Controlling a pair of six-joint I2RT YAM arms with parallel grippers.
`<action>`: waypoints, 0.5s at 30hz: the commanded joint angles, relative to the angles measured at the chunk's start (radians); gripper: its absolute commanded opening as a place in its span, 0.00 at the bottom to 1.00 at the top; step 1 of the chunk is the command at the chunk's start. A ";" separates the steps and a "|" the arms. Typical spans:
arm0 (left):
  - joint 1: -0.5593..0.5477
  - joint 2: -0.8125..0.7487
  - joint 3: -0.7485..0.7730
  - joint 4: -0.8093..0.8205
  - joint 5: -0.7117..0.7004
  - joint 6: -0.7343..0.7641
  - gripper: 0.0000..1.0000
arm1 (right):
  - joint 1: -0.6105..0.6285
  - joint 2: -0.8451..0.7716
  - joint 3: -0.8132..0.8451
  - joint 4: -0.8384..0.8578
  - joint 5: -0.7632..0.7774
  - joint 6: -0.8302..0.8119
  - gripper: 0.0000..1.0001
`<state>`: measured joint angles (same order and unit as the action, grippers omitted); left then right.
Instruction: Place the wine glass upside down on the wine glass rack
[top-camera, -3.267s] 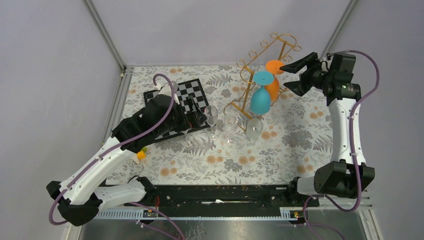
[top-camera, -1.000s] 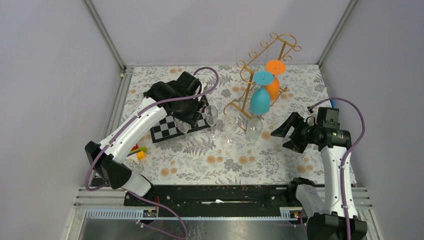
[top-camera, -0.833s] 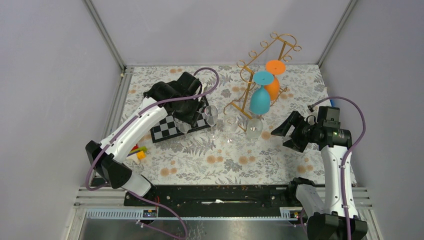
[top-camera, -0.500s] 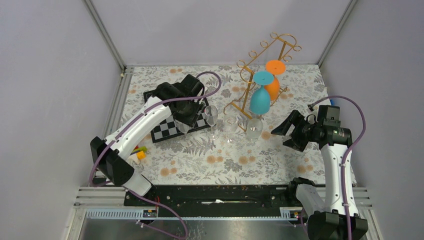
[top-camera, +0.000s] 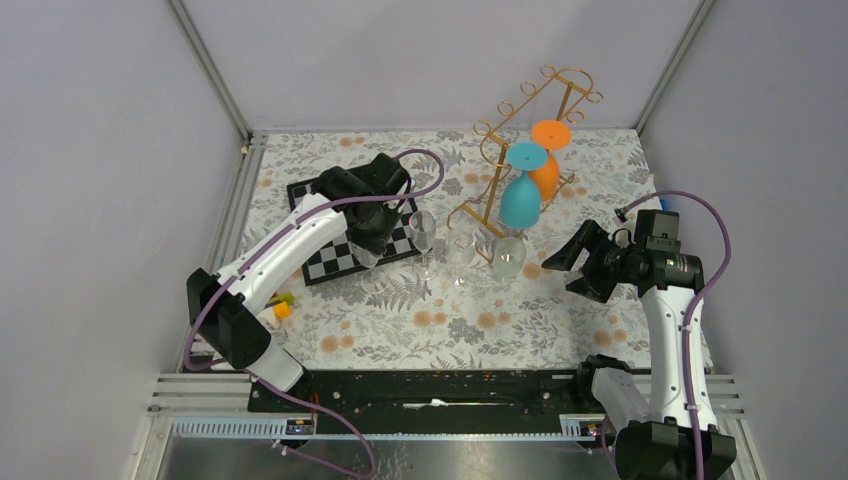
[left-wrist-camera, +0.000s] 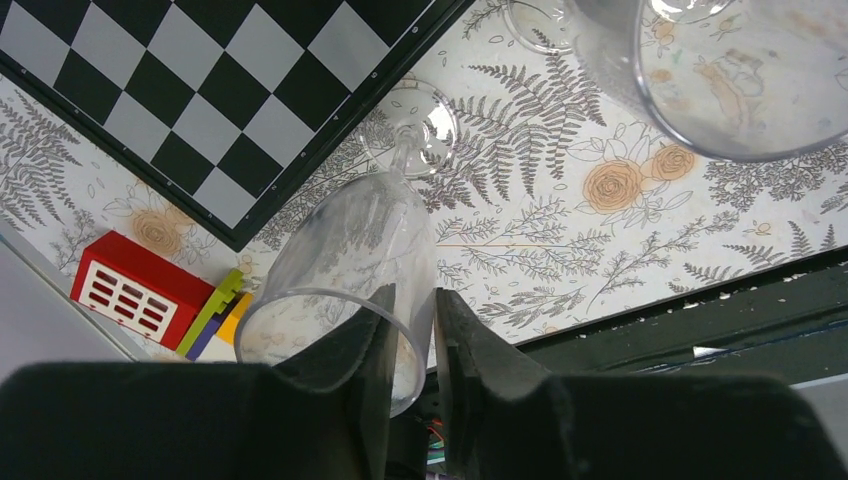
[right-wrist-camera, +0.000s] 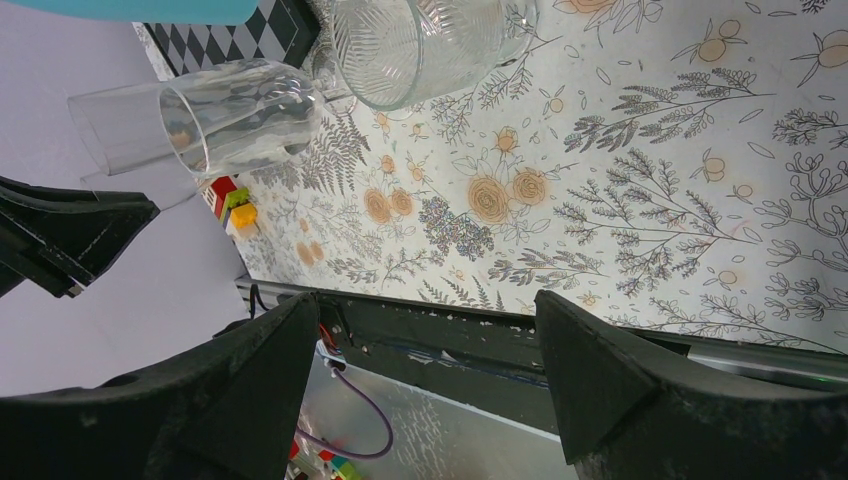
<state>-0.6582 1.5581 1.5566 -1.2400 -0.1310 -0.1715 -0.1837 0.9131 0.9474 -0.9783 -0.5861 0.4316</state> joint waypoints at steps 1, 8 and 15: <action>0.008 -0.012 -0.004 0.001 -0.031 0.009 0.19 | 0.000 -0.001 0.041 -0.002 -0.009 -0.020 0.86; 0.009 -0.013 0.005 -0.006 -0.031 0.009 0.04 | 0.000 -0.009 0.037 -0.003 -0.012 -0.016 0.86; 0.014 -0.038 0.037 -0.012 -0.003 0.002 0.00 | 0.000 -0.010 0.036 -0.002 -0.013 -0.014 0.86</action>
<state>-0.6563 1.5581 1.5551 -1.2587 -0.1200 -0.1764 -0.1837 0.9127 0.9474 -0.9783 -0.5865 0.4301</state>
